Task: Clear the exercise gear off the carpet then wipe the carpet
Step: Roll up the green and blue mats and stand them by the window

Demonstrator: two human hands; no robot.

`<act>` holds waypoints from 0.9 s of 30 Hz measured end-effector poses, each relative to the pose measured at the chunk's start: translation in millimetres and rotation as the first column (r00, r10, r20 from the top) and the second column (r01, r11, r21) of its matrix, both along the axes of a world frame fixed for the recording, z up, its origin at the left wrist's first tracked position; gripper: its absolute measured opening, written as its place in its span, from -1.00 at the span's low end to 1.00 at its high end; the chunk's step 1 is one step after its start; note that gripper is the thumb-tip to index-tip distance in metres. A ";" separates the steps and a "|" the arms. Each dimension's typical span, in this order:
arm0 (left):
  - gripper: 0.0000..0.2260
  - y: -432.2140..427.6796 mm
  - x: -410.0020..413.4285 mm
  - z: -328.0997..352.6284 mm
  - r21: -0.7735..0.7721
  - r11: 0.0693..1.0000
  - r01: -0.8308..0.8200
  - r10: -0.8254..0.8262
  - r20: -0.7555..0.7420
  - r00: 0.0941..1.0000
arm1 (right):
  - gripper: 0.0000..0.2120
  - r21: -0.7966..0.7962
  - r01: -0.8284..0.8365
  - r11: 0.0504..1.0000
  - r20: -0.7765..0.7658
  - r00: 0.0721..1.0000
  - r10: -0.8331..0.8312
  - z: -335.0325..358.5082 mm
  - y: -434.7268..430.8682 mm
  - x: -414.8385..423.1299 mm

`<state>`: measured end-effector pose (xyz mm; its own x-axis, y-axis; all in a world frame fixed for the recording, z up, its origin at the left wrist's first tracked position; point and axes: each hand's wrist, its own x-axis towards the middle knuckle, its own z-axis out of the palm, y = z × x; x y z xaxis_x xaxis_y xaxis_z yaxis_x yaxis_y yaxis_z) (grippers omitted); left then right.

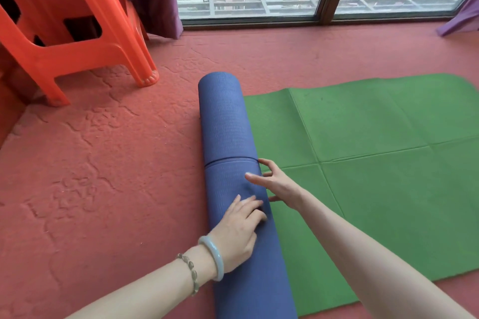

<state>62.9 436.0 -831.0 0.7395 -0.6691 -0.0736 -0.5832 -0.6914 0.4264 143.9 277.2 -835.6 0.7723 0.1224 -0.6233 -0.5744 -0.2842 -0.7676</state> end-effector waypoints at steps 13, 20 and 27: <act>-0.25 60.1 21.2 -0.1 -0.181 0.666 -0.724 0.313 -0.813 0.491 | -0.19 0.154 0.042 0.987 -0.110 0.994 -0.025 -7.8 -8.1 -3.7; -0.23 90.1 11.1 0.3 -0.231 0.567 -0.790 0.405 -0.757 0.512 | -0.30 0.300 0.052 0.953 -0.172 0.985 0.000 -5.9 29.6 -7.7; -0.35 158.8 -6.7 4.1 -0.264 0.299 -0.917 0.506 -0.771 0.387 | -0.31 0.471 0.004 0.882 -0.239 0.963 0.123 -13.5 127.7 -17.6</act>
